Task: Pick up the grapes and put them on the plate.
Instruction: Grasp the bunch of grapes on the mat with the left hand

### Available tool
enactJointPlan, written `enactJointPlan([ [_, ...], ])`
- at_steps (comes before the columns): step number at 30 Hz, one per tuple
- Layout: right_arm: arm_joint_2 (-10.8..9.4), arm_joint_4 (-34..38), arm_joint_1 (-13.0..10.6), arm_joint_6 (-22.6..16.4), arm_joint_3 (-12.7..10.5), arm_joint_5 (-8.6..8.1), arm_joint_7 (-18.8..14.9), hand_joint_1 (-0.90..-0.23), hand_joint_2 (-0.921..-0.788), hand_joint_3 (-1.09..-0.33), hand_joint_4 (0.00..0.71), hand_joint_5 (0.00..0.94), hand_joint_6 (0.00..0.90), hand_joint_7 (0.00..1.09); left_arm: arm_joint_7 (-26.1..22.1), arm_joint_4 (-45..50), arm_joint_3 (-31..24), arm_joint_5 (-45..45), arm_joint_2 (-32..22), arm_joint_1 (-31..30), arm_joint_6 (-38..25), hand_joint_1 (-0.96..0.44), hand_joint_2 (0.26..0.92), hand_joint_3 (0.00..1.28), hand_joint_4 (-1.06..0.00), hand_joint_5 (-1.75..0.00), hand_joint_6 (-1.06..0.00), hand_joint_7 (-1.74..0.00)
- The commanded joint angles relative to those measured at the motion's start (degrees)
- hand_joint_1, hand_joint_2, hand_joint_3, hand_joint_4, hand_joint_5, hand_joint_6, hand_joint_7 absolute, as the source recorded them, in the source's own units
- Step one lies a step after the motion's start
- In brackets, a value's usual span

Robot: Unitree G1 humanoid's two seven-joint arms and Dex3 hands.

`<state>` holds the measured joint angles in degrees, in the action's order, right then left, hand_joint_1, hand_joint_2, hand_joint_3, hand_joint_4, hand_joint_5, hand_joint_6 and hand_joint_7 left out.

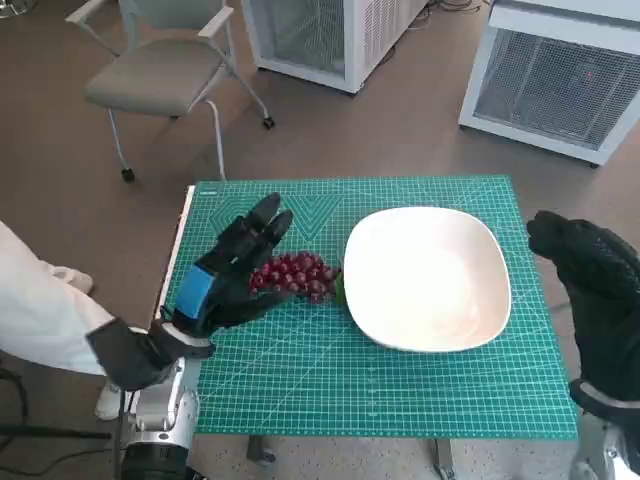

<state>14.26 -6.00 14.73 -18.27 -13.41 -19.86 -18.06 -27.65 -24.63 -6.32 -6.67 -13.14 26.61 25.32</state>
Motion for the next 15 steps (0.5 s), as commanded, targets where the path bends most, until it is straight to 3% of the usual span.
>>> enactJointPlan([
  [1,0.3,1.0,-0.3,0.3,0.1,0.73,-0.3,-0.624,-0.921,-0.687,0.36,0.01,-0.001,0.68,11.9,9.0,4.1,23.9,-7.6,-0.5,0.0,-0.31,0.874,0.0,-0.03,0.0,-0.12,0.0],
  [4,0.4,1.3,-0.1,0.1,0.1,0.78,-0.3,-0.625,-0.921,-0.688,0.359,0.01,-0.001,0.68,12.9,13.7,5.9,31.2,-9.5,0.0,-6.4,-0.26,0.837,0.0,-0.01,0.0,-0.1,-0.01],
  [9,0.4,1.7,0.0,-0.1,0.0,0.53,-0.5,-0.624,-0.921,-0.687,0.359,0.01,-0.001,0.68,10.5,18.7,8.5,37.2,-10.0,1.7,-15.3,-0.16,0.792,0.0,0.0,0.0,-0.1,-0.01],
  [15,0.2,1.9,0.0,-0.5,0.2,0.62,-0.5,-0.619,-0.921,-0.688,0.359,0.01,-0.001,0.68,9.6,21.1,12.4,43.4,-9.5,4.0,-22.8,-0.15,0.764,0.0,0.0,0.0,-0.1,-0.01],
])
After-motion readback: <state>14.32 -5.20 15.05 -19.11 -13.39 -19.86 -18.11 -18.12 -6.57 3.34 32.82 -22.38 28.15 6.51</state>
